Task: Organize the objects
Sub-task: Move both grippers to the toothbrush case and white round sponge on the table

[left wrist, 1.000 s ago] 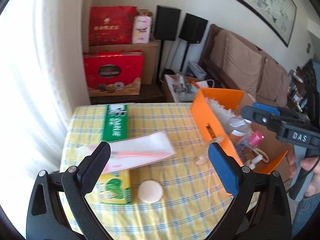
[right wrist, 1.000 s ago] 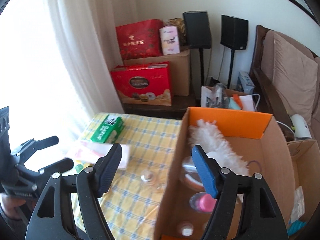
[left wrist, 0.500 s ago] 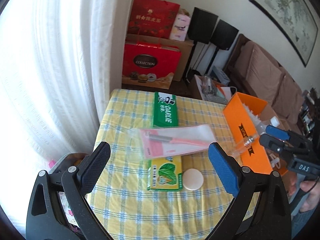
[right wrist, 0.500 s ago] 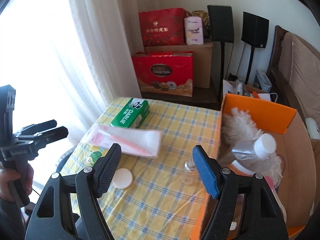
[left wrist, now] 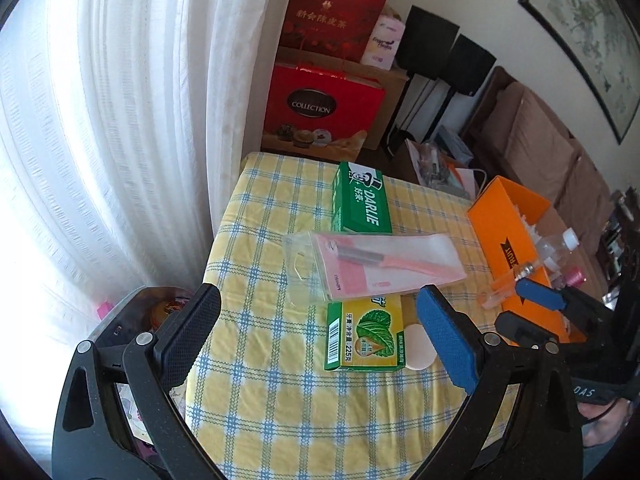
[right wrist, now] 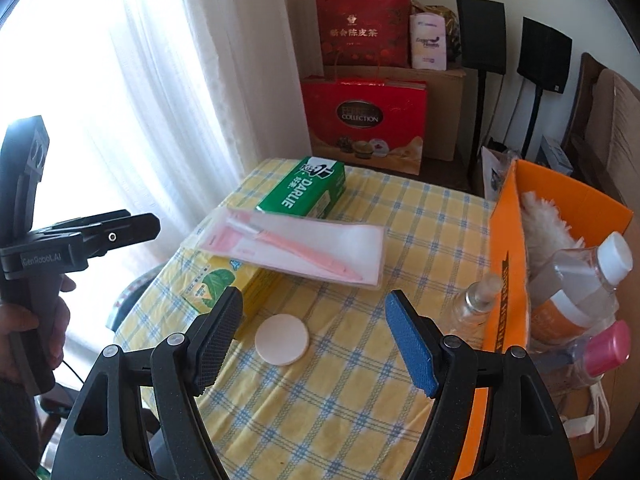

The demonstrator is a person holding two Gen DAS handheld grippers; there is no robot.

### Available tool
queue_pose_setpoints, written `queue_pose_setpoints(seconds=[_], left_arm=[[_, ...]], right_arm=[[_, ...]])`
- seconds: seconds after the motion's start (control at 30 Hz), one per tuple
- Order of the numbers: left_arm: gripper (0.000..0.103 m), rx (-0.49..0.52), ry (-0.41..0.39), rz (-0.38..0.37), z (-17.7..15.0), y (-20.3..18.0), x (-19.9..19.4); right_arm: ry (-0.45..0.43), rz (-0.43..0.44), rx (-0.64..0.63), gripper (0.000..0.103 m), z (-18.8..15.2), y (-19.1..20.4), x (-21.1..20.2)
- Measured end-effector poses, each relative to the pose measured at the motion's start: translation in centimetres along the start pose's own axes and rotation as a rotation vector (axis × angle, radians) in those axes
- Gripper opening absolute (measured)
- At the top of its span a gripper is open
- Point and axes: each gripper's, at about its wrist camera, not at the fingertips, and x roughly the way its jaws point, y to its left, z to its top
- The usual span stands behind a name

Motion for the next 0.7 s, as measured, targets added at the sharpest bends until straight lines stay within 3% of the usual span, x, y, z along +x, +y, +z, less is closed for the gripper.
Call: queue_pose_setpoints(seconds=[0.37,0.7], left_arm=[[0.098,-0.058,0.066,-0.045,0.0,1.3,3.2],[0.098,-0.137,0.114,-0.133,0.9,1.5,6.3]], right_arm=[[0.083,0.049,-0.077,0.075,-3.1,1.7,3.8],[0.083,0.041,-0.133,0.075,-3.8,2.5,5.7]])
